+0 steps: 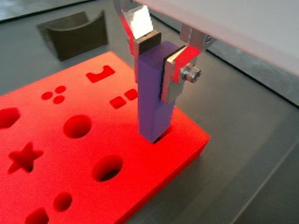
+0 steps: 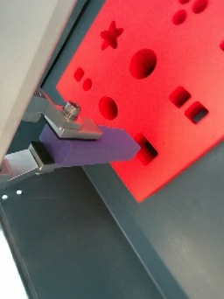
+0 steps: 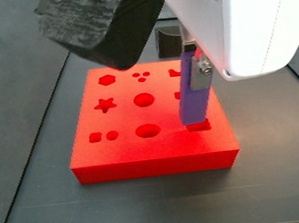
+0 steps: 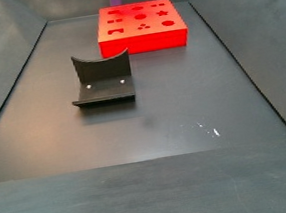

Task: Insert the rectangle object.

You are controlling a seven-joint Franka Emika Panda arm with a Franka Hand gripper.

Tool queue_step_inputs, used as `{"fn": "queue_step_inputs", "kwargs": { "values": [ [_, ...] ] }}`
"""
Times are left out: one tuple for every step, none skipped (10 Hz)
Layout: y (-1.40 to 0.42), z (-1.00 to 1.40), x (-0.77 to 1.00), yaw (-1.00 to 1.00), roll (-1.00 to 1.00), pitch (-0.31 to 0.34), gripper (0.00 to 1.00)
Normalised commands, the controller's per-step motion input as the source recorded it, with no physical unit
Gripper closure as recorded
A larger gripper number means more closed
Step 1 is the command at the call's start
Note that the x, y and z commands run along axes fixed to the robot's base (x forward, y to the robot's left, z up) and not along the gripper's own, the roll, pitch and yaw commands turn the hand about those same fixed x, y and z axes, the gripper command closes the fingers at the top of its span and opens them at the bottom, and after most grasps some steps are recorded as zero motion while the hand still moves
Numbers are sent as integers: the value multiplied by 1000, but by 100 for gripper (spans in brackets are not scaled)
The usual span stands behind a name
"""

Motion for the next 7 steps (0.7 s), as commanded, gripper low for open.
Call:
{"fn": "queue_step_inputs", "kwargs": {
  "values": [
    [-63, -120, 514, -197, 97, 91, 100],
    [0, -91, 0, 0, 59, 24, 100],
    [-89, -151, 160, 0, 79, 0, 100],
    [-126, -89, 574, -111, 206, 0, 100],
    [0, -149, 209, -186, 239, 27, 100],
    [0, -97, -86, -271, 206, 79, 100],
    [29, -29, -186, -349, 167, 90, 100]
  ]
}}
